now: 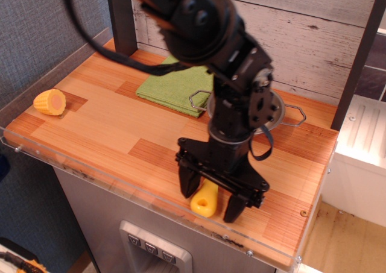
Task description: Take the yellow knife and put it on the green cloth.
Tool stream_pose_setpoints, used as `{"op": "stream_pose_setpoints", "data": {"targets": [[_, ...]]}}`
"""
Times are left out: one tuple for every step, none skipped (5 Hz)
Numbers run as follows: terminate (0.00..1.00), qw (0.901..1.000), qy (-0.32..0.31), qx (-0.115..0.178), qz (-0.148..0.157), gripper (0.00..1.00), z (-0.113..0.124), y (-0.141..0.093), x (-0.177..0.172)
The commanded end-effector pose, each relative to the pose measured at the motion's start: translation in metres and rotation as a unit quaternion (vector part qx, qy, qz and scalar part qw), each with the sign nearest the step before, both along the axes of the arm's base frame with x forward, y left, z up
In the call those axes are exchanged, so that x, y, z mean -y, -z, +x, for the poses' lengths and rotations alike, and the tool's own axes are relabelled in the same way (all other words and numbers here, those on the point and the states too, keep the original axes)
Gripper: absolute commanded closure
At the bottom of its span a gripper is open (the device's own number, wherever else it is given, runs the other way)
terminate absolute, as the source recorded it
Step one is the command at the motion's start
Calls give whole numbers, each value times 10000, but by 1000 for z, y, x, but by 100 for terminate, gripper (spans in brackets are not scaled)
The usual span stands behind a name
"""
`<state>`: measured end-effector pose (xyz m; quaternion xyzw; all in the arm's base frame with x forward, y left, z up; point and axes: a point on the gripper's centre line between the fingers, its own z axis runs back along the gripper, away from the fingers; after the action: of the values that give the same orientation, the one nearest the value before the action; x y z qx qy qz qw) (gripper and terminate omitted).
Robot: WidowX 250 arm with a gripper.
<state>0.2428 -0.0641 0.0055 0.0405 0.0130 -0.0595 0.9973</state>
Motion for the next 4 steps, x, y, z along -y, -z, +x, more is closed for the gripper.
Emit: {"op": "stream_pose_setpoints", "data": {"targets": [[0,9995,6,318,-73,100,-1,-10,-1],[0,9968,-355,711,-20,100,-4,-42,-15],[0,9928,-967,704,-43,100,-15,-67,-30],[0,9795,-1949,499,-45,100,-27,-104,-43]]}}
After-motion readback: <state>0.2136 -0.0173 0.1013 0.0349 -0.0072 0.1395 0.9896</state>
